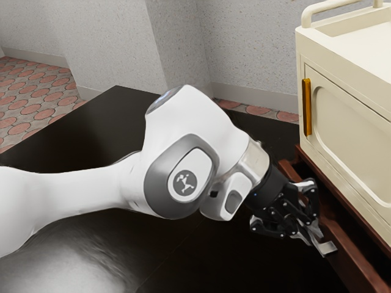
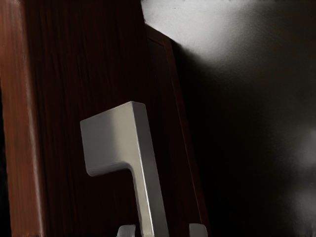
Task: Pull the drawer handle with one arm to open the drawer
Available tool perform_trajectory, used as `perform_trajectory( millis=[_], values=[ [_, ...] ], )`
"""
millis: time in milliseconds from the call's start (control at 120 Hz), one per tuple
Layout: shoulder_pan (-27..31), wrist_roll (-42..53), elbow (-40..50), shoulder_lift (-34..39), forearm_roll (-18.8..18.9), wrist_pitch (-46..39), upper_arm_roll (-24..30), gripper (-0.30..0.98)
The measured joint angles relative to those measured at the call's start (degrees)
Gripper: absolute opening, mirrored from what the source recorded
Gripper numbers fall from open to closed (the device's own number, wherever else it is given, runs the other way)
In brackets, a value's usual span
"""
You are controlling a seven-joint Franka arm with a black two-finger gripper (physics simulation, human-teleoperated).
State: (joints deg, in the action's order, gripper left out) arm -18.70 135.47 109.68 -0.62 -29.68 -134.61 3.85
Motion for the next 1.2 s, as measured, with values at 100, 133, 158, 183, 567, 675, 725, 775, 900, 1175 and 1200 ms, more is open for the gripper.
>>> perform_trajectory(
  millis=[100, 133, 158, 183, 567, 675, 725, 775, 900, 1175, 1200],
  values=[
    [-0.06, 0.23, 3.89, 4.41, 0.82, -0.41, -0.56, -0.02],
    [0.09, 0.34, 4.9, 5.46, 1.19, -0.53, -0.75, -0.03],
    [0.34, 0.42, 5.93, 6.51, 1.42, -0.61, -0.91, -0.03],
    [0.61, 0.49, 6.9, 7.53, 1.62, -0.68, -1.17, -0.03],
    [1.76, 0.98, 16.71, 16.55, 4.22, -1.0, -1.9, -0.02],
    [1.7, 1.01, 18.66, 18.78, 4.42, -0.96, -1.9, -0.02],
    [1.69, 1.03, 19.6, 19.92, 4.44, -0.94, -1.91, -0.02],
    [1.68, 1.04, 20.52, 21.01, 4.45, -0.93, -1.91, -0.03],
    [1.25, 1.11, 22.36, 22.97, 4.46, -0.89, -1.9, -0.03],
    [0.87, 1.07, 25.29, 26.9, 4.41, -0.65, -2.75, -0.03],
    [0.86, 1.05, 25.5, 27.17, 4.42, -0.63, -2.79, -0.02]
  ],
)
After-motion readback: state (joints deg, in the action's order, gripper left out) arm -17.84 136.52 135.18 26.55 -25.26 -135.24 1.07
